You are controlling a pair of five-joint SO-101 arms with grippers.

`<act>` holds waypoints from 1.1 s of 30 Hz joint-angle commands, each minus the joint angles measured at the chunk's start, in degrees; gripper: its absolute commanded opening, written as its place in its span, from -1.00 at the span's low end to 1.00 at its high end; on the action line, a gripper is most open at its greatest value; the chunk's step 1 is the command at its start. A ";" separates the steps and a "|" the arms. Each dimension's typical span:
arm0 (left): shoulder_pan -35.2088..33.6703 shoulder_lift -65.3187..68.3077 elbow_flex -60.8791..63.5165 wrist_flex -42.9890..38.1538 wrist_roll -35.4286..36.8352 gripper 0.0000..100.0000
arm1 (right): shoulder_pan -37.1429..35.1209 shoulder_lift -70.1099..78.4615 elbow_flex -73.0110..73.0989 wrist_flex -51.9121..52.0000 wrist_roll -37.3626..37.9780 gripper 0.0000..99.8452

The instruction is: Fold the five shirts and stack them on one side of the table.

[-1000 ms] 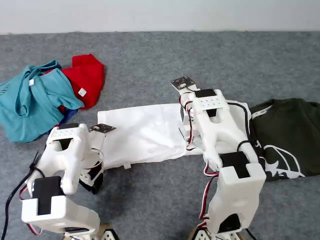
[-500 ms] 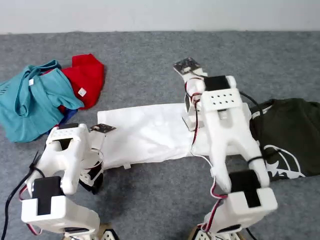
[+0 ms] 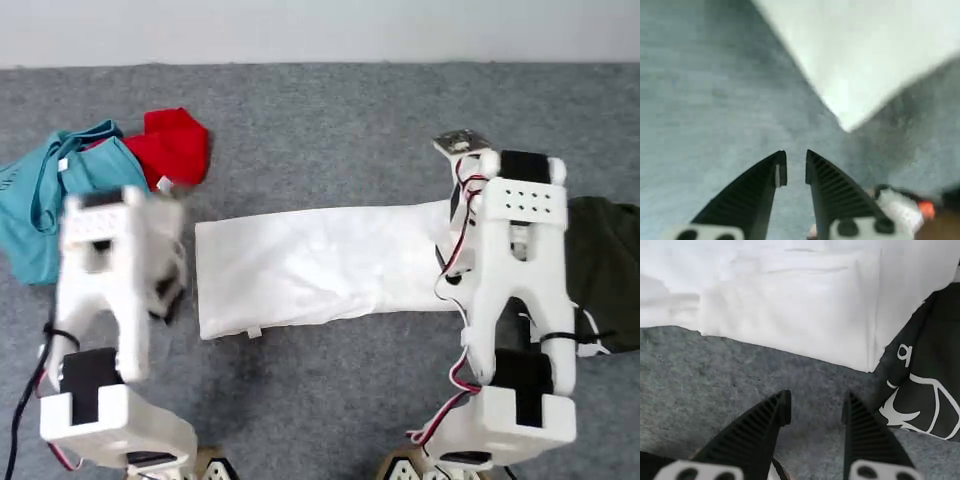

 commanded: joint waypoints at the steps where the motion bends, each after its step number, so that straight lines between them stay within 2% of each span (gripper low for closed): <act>1: -4.04 -0.18 -12.53 2.81 0.97 -0.83 | 1.89 -3.21 -2.11 1.27 0.88 -0.63; 6: -3.25 6.15 -12.88 2.90 0.88 -0.71 | 2.51 -3.21 -2.02 1.27 0.79 -0.63; 10: 1.05 12.66 -12.97 2.81 1.32 -0.70 | 2.59 -3.21 -1.93 1.01 0.79 -0.63; 12: 3.87 14.95 -13.85 2.37 3.69 -0.70 | 2.59 -3.21 -1.93 0.92 0.79 -0.63; 15: 6.42 16.44 -16.31 2.02 11.16 -0.70 | 2.59 -3.21 -1.93 0.92 0.79 -0.63; 17: 7.30 16.35 -17.10 1.67 12.92 -0.70 | 2.59 -3.12 -1.85 1.10 0.79 -0.63; 23: 11.87 17.76 -19.91 1.58 12.57 -0.70 | 2.51 -3.21 3.34 -1.89 0.79 -0.63; 33: 11.78 31.91 -30.20 0.35 11.16 -0.70 | 2.68 -3.21 8.62 -3.91 0.70 -0.63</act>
